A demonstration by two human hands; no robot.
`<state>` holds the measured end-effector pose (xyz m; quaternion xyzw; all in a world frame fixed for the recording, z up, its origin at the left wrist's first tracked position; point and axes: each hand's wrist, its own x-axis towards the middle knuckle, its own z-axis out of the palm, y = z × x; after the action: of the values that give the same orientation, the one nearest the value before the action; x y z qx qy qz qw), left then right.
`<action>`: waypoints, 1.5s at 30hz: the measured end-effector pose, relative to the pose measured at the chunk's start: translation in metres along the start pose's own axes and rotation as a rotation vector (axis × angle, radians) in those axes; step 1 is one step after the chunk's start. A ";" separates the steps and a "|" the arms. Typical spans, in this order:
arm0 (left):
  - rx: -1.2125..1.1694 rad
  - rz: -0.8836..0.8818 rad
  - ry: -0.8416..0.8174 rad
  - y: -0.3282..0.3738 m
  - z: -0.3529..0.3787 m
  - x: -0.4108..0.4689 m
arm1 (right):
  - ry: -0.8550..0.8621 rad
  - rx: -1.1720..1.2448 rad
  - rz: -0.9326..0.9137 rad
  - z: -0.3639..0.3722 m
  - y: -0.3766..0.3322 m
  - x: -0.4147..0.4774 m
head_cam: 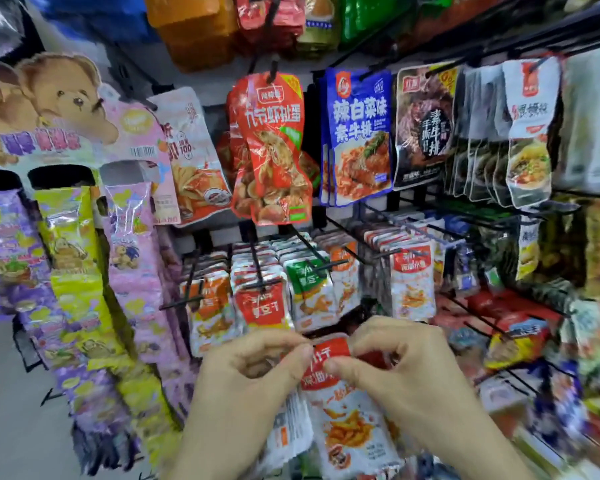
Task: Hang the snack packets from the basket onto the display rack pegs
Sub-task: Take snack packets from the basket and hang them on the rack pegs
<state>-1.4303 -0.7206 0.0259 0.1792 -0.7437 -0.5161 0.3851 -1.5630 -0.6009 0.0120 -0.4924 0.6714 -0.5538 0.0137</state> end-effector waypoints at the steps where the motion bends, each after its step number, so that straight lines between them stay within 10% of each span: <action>1: 0.006 -0.008 -0.024 -0.001 0.002 0.000 | 0.006 -0.030 0.001 0.000 0.001 -0.004; 45: 0.632 0.034 0.173 -0.002 0.206 0.099 | 0.190 0.213 0.196 -0.112 0.129 0.068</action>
<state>-1.6501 -0.6574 0.0269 0.3206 -0.8346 -0.2360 0.3808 -1.7443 -0.5780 -0.0068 -0.3658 0.6520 -0.6618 0.0562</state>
